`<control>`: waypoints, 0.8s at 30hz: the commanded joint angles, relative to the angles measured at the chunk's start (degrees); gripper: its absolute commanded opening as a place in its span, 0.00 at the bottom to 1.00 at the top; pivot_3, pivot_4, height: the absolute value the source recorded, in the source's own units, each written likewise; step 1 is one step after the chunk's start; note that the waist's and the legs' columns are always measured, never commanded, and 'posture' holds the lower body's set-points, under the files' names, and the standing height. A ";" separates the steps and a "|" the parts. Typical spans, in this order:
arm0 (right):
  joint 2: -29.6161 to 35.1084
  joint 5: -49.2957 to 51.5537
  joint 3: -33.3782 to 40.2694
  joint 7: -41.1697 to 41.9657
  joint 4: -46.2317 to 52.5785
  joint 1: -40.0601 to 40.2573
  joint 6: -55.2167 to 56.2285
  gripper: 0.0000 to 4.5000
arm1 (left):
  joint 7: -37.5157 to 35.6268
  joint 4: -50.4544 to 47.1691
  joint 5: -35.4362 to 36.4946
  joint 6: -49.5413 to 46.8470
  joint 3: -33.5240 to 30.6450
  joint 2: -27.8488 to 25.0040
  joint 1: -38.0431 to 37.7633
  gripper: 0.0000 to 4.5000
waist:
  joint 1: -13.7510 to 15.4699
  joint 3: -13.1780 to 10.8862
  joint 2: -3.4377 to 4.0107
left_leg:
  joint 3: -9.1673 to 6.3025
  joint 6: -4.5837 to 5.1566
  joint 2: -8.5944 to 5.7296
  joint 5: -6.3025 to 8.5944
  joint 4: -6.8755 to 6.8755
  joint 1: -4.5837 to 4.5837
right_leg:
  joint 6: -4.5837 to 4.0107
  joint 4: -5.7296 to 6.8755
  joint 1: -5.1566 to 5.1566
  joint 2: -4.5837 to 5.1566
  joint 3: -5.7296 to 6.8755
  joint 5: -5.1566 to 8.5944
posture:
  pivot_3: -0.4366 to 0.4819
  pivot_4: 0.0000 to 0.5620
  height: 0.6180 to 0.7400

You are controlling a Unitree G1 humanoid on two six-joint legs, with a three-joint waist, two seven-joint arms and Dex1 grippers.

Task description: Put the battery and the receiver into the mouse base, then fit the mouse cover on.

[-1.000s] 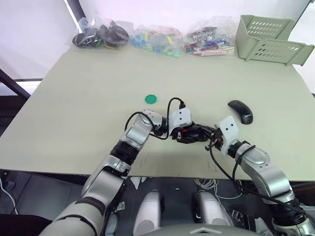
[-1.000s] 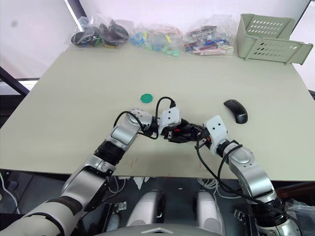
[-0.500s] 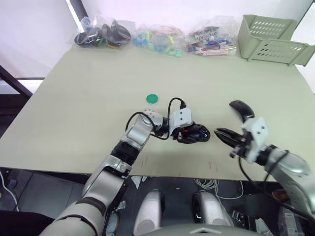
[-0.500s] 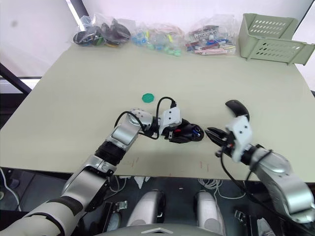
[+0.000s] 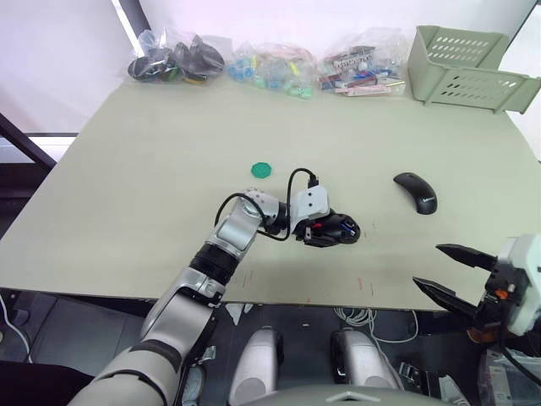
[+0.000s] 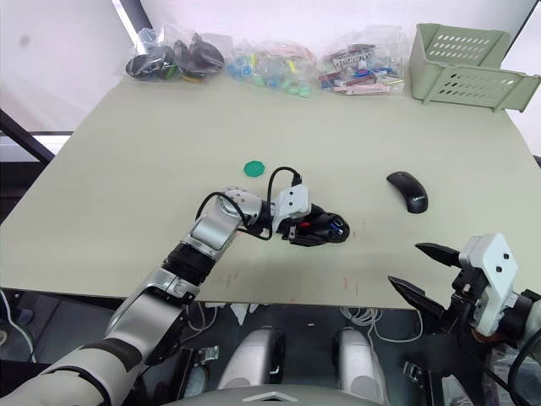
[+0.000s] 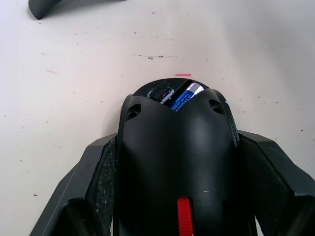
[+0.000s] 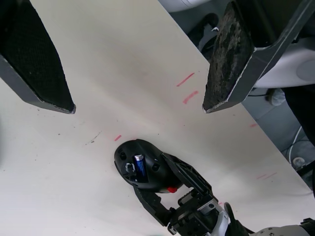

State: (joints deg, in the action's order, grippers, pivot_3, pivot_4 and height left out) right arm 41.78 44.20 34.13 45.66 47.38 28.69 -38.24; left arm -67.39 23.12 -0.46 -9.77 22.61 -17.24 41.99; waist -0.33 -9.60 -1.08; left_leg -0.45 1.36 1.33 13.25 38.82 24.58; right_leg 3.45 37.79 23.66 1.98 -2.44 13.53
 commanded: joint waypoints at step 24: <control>5.78 -1.44 -9.63 -22.53 -18.88 -30.77 -20.17 1.00 | 3.67 -41.54 37.97 -22.68 -34.92 -14.69 -29.94 1.00 | 0.28 -0.10 0.05 | 0.08 -0.01 0.08 -0.01 -0.18 -0.13 | -0.44 -0.02 0.00 0.08 -0.04 -0.01 | 0.48 0.27 1.00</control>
State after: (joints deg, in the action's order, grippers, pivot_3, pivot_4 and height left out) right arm 46.07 41.63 23.94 23.94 29.30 -0.97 -55.15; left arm -64.56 -15.81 36.89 -34.19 -10.15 -31.22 13.20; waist -0.06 -9.70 -1.03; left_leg -0.28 1.35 1.36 13.24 38.63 24.42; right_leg 3.01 37.74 23.66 2.03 -2.54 13.52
